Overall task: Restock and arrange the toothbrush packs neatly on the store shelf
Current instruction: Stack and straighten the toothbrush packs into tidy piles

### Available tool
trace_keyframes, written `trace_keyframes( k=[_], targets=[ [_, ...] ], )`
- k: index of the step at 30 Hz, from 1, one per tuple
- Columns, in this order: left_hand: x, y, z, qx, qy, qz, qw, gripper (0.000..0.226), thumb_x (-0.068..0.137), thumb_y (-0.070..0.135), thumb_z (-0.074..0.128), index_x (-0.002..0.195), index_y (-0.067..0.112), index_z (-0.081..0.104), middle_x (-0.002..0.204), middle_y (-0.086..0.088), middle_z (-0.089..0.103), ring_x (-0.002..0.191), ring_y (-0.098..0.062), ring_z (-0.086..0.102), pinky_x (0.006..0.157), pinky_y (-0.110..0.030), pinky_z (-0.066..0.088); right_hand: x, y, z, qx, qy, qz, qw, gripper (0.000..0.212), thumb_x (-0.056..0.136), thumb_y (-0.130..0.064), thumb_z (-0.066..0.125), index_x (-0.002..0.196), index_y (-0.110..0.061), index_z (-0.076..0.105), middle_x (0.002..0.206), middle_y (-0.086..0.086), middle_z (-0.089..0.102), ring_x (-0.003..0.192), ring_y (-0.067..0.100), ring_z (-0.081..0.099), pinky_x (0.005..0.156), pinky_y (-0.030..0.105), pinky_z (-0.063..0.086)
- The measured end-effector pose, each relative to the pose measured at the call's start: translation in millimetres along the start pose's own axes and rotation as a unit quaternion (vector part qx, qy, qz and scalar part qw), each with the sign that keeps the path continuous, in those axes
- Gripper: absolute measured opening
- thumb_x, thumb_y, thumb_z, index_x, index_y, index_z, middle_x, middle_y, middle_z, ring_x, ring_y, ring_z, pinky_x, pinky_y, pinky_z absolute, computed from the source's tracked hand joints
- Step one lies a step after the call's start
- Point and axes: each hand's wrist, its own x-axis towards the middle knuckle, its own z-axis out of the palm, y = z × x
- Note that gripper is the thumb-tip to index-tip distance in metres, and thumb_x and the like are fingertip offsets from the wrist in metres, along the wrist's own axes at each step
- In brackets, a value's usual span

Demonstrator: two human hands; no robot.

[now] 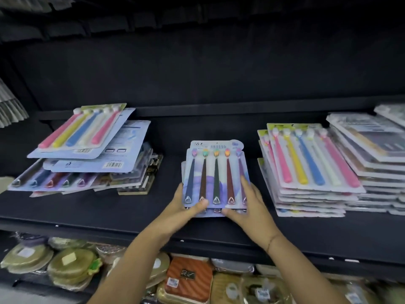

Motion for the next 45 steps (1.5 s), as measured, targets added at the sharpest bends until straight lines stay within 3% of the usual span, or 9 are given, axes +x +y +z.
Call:
trace_keyframes(
  k=[6, 17, 21, 26, 29, 32, 37, 41, 45],
  targets=[
    [29.8, -17.7, 12.9, -0.127, 0.128, -0.001, 0.984, 0.096, 0.058, 0.069, 0.08, 0.142, 0.039, 0.044, 0.132, 0.014, 0.061, 0.121, -0.011, 0.059, 0.109, -0.041, 0.043, 11.4, 5.9, -14.8, 0.024, -0.026, -0.022, 0.999, 0.094, 0.073, -0.014, 0.085, 0.125, -0.059, 0.021, 0.133, -0.036, 0.024, 0.108, -0.039, 0.027, 0.084, -0.009, 0.028],
    [46.1, 9.4, 7.4, -0.088, 0.103, -0.001, 0.991, 0.025, 0.094, 0.038, 0.057, 0.117, 0.028, 0.065, 0.116, 0.014, 0.07, 0.105, 0.003, 0.063, 0.091, -0.018, 0.045, 5.1, 3.9, 20.3, -0.288, 0.199, -0.05, 0.935, 0.086, 0.059, -0.017, 0.093, 0.136, -0.01, 0.054, 0.154, 0.022, 0.027, 0.139, 0.041, 0.026, 0.108, 0.056, 0.034],
    [23.7, 11.4, -23.0, -0.068, 0.138, -0.033, 0.987, 0.067, 0.072, 0.064, 0.062, 0.131, 0.034, 0.057, 0.136, 0.015, 0.057, 0.125, -0.001, 0.051, 0.111, -0.031, 0.038, 11.5, 1.2, 26.2, -0.34, 0.183, -0.058, 0.92, 0.082, 0.041, -0.016, 0.098, 0.115, -0.001, 0.066, 0.139, 0.031, 0.043, 0.128, 0.05, 0.038, 0.097, 0.067, 0.041],
    [-28.0, 25.4, -44.6, 0.082, 0.227, 0.142, 0.96, 0.025, 0.091, 0.039, 0.06, 0.113, 0.031, 0.068, 0.115, 0.016, 0.07, 0.109, 0.0, 0.064, 0.089, -0.013, 0.049, 13.2, -60.1, 51.2, -0.149, 0.125, -0.103, 0.976, 0.056, 0.076, -0.024, 0.081, 0.126, -0.028, 0.057, 0.148, -0.008, 0.034, 0.136, 0.011, 0.034, 0.102, 0.035, 0.044],
    [-59.5, 54.3, -86.4, 0.175, 0.395, 0.287, 0.855, 0.02, 0.097, 0.035, 0.056, 0.098, 0.023, 0.071, 0.094, 0.014, 0.072, 0.092, -0.002, 0.066, 0.077, -0.014, 0.05, 41.4, -110.8, 77.6, 0.062, -0.046, -0.069, 0.995, 0.032, 0.088, -0.031, 0.067, 0.119, -0.035, 0.057, 0.132, -0.021, 0.049, 0.121, -0.009, 0.046, 0.099, 0.014, 0.041],
    [-56.4, 80.8, -165.9, 0.273, 0.546, 0.202, 0.765, 0.025, 0.098, 0.031, 0.052, 0.113, 0.016, 0.065, 0.11, 0.001, 0.063, 0.109, -0.021, 0.055, 0.085, -0.029, 0.043, 88.4, -146.7, 109.9, 0.152, -0.095, -0.022, 0.984, 0.017, 0.091, -0.03, 0.065, 0.107, -0.023, 0.066, 0.11, -0.008, 0.067, 0.103, 0.004, 0.062, 0.085, 0.018, 0.05],
    [-21.3, 104.2, -246.5, 0.265, 0.394, -0.134, 0.87, 0.071, 0.091, 0.054, 0.057, 0.138, 0.002, 0.045, 0.122, -0.011, 0.053, 0.11, -0.032, 0.051, 0.091, -0.038, 0.039, 151.4, -188.3, 153.5, 0.181, -0.151, 0.05, 0.971, 0.031, 0.097, -0.031, 0.059, 0.108, -0.002, 0.064, 0.096, 0.008, 0.065, 0.085, 0.016, 0.063, 0.078, 0.028, 0.055],
    [-16.7, 95.1, -247.1, 0.339, 0.362, -0.1, 0.862, 0.086, 0.068, 0.06, 0.078, 0.135, 0.013, 0.053, 0.132, 0.001, 0.049, 0.115, -0.023, 0.054, 0.101, -0.043, 0.043, 171.5, -209.7, 178.4, 0.309, -0.261, 0.165, 0.899, 0.032, 0.093, -0.035, 0.065, 0.111, -0.009, 0.059, 0.108, 0.014, 0.064, 0.088, 0.023, 0.067, 0.075, 0.034, 0.058],
    [-27.7, 83.4, -226.3, 0.31, 0.375, 0.003, 0.874, 0.058, 0.079, 0.039, 0.078, 0.13, 0.023, 0.056, 0.125, 0.008, 0.049, 0.116, -0.015, 0.052, 0.097, -0.033, 0.041, 177.2, -208.3, 190.1, 0.29, -0.189, 0.159, 0.924, 0.016, 0.088, -0.014, 0.071, 0.1, -0.009, 0.061, 0.091, 0.008, 0.064, 0.076, 0.019, 0.066, 0.056, 0.032, 0.056]
  ],
)
